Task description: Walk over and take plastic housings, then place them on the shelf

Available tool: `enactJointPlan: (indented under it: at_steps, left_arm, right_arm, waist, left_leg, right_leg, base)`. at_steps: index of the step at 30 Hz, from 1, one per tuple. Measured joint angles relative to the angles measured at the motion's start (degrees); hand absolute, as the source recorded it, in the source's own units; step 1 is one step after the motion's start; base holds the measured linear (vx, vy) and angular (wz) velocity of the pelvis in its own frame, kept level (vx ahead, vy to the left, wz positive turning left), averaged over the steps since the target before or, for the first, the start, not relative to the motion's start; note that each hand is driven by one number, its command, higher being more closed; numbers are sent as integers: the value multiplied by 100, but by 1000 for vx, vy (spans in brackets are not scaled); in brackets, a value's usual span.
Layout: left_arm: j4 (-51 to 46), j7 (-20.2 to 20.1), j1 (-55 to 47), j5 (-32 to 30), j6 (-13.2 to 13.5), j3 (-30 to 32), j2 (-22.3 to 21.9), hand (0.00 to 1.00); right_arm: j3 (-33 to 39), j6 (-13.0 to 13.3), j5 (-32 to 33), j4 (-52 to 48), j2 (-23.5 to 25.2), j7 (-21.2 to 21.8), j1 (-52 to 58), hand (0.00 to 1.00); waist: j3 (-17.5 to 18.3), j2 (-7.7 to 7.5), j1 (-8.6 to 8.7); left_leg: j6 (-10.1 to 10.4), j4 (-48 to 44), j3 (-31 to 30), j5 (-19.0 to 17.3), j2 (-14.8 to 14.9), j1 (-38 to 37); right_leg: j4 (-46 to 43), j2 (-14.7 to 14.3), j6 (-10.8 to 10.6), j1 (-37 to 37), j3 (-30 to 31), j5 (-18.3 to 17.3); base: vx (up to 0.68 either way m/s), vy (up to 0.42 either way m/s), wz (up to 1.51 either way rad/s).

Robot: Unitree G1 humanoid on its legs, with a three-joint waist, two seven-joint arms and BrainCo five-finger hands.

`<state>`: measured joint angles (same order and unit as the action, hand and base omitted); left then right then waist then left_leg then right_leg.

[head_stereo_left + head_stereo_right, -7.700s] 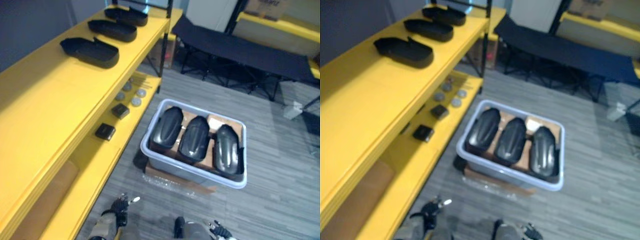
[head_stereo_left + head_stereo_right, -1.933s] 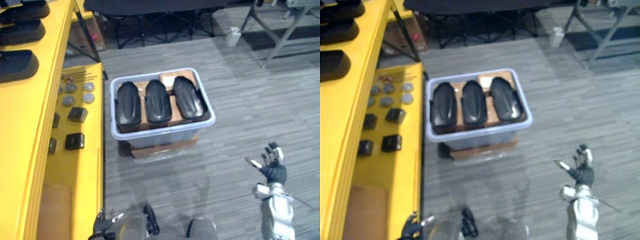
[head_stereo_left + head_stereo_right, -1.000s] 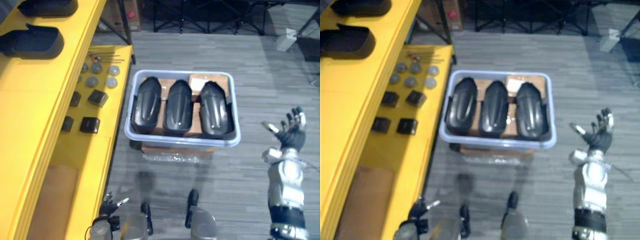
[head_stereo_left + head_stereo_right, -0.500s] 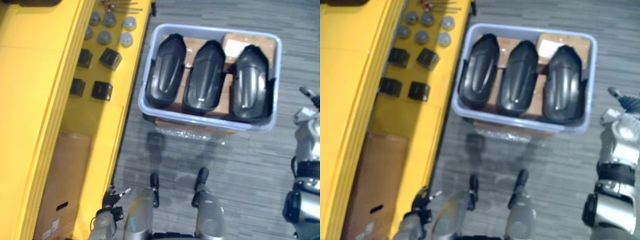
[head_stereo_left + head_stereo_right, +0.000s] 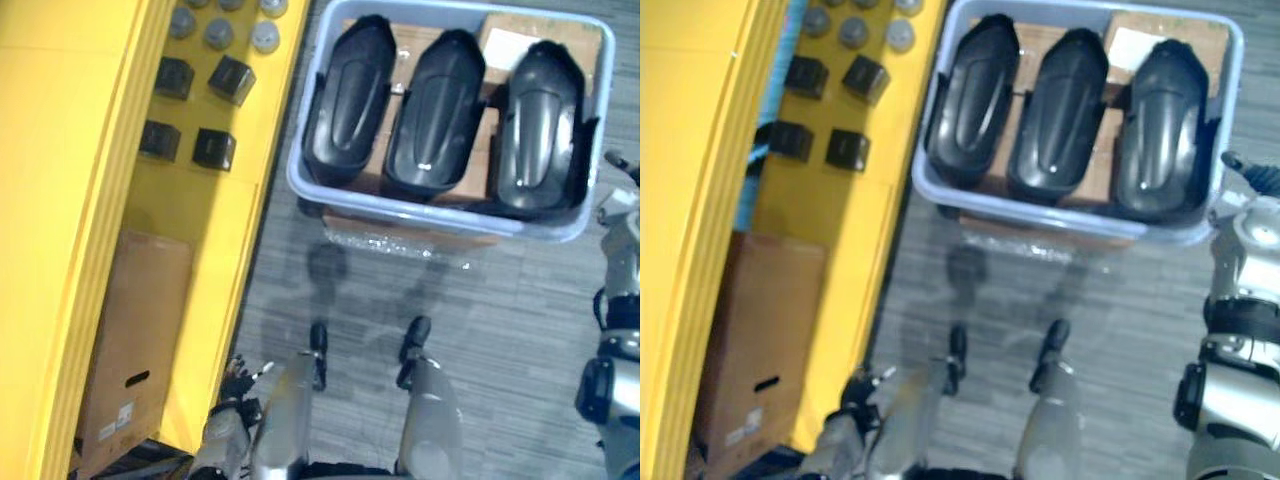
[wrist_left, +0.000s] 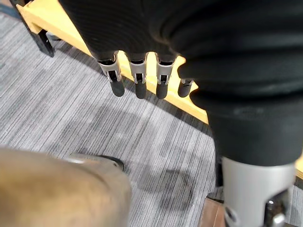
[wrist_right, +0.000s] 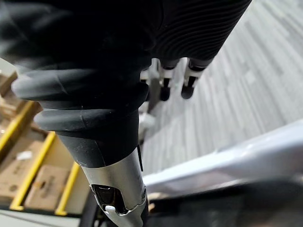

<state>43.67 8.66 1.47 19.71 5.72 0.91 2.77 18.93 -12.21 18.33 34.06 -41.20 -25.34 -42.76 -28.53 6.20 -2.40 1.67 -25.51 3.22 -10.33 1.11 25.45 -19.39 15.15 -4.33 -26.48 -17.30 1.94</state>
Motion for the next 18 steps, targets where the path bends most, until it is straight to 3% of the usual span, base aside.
enactJointPlan:
  at_steps: [11,18]
  left_arm:
    - [-205,8,80,252,94,1,-157,0]
    - [-237,11,82,285,183,5,-192,0]
  right_arm:
    - [117,-44,-124,-580,-8,-154,-8,0]
    - [120,539,-539,-1276,-158,-653,-133,0]
  waist:
    - [6,17,1]
    - [-28,104,-5]
  left_leg:
    - [-13,-471,13,-53,3,631]
    - [-48,-926,41,-210,7,1021]
  right_leg:
    - [-633,157,63,-686,49,-181]
    - [-1090,236,64,-1103,173,-313]
  base:
    - [-43,9,1]
    - [-12,14,-1]
